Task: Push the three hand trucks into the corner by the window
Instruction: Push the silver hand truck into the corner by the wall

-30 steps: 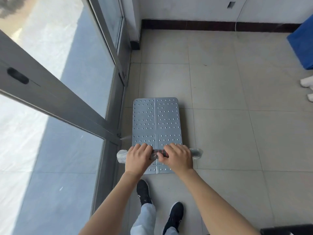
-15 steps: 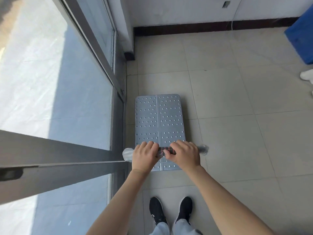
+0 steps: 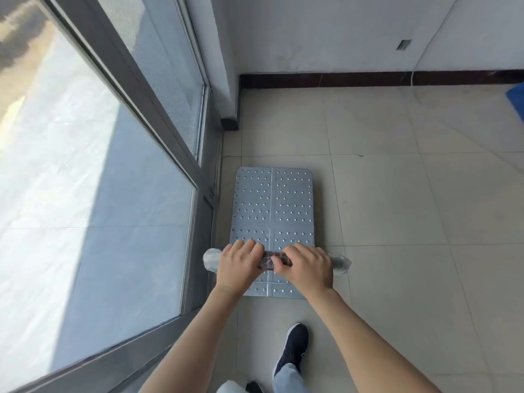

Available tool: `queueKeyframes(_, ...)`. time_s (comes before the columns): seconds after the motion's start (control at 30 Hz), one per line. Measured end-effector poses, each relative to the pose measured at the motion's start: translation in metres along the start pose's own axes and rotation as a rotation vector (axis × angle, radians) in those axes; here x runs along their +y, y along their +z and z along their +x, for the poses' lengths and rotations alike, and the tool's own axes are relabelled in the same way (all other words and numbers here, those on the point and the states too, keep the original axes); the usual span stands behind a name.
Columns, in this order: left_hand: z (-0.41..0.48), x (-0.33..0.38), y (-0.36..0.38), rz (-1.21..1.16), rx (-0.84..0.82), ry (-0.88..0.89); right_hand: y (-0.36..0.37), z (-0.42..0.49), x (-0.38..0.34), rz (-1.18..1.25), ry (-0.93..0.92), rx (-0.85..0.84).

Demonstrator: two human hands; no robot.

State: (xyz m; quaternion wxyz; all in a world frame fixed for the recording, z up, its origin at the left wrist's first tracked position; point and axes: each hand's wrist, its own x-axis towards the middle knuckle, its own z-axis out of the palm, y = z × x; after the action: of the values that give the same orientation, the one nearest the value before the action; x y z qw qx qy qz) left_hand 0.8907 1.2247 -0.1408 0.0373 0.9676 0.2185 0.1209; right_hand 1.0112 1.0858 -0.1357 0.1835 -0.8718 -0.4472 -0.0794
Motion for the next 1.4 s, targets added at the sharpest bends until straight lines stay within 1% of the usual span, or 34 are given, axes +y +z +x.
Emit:
queueKeyframes(0.27,0.126,-0.032,0.023,-0.037,0.022,-0.01,0.034,0.122,0.04,-0.02,-0.038,0.058)
queueKeyframes(0.5,0.24,-0.068,0.044,-0.07,0.023,-0.015,0.063,0.237,0.07,-0.055,-0.051,0.039)
queueKeyframes(0.7,0.329,-0.098,0.06,-0.082,0.046,-0.008,0.089,0.324,0.092,-0.064,-0.071,0.089)
queueKeyframes(0.83,0.384,-0.119,0.068,-0.071,0.015,-0.016,0.104,0.38,0.101,-0.048,-0.064,0.097)
queueKeyframes(1.0,0.45,-0.143,0.077,-0.049,-0.031,-0.035,0.124,0.448,0.114,-0.025,-0.054,0.057)
queueKeyframes(1.1,0.486,-0.154,0.085,-0.02,-0.046,-0.045,0.133,0.485,0.122,-0.017,-0.059,0.085)
queueKeyframes(1.4,0.61,-0.19,0.107,-0.021,-0.083,-0.07,0.164,0.61,0.155,0.017,-0.029,0.021)
